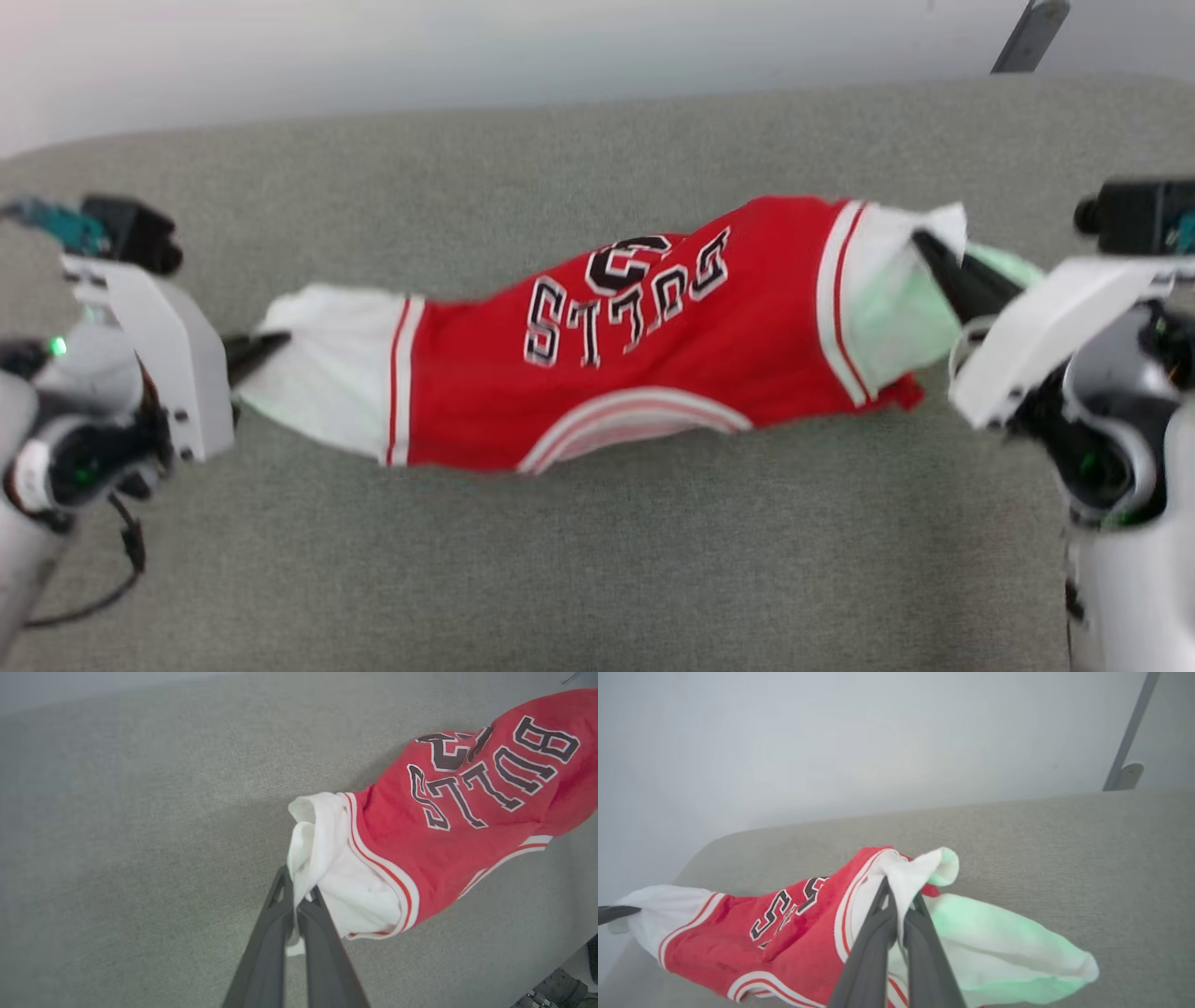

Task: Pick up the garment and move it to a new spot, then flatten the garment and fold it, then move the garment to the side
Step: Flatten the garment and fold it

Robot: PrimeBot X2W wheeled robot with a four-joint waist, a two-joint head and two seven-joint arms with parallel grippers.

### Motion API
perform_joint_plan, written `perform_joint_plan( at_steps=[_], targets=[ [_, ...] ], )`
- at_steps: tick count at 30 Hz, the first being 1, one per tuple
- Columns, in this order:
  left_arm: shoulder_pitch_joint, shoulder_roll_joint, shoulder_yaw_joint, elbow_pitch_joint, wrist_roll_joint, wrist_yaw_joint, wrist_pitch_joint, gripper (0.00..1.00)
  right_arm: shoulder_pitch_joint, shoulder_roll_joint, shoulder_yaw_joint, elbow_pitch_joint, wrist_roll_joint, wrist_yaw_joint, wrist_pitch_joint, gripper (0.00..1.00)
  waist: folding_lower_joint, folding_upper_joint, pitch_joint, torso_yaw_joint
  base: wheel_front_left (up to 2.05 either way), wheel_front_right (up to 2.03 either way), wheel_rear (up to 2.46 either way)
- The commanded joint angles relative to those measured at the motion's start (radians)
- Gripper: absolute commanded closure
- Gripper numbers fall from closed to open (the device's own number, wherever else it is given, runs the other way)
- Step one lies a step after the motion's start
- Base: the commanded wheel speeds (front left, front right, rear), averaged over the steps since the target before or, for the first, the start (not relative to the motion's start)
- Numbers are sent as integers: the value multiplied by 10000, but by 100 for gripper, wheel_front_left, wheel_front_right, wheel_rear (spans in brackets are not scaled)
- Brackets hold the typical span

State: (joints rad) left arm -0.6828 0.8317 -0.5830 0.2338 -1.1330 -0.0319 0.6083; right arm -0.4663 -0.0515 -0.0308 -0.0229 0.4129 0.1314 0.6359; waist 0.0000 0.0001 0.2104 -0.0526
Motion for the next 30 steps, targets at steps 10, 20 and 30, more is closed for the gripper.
perform_joint_plan(
  at_steps=[10, 20, 30],
  targets=[
    [-2414, 23, 252, -305, 839, 29, 268, 100, -3290, 17, -92, 1569, 474, -15, -274, 100, 0, -1, -1145, 147, 0, 0, 0],
    [-5413, -952, 99, 1514, 2124, -206, -236, 100, -6404, 18, 358, 4230, 638, -15, -2448, 100, 0, -1, -1910, 358, 0, 0, 0],
    [-7258, -1818, -76, 3470, 2861, -368, -955, 100, -8346, -42, 1074, 6772, 313, -15, -3720, 100, 0, -1, -2002, 577, 0, 0, 0]
  ],
)
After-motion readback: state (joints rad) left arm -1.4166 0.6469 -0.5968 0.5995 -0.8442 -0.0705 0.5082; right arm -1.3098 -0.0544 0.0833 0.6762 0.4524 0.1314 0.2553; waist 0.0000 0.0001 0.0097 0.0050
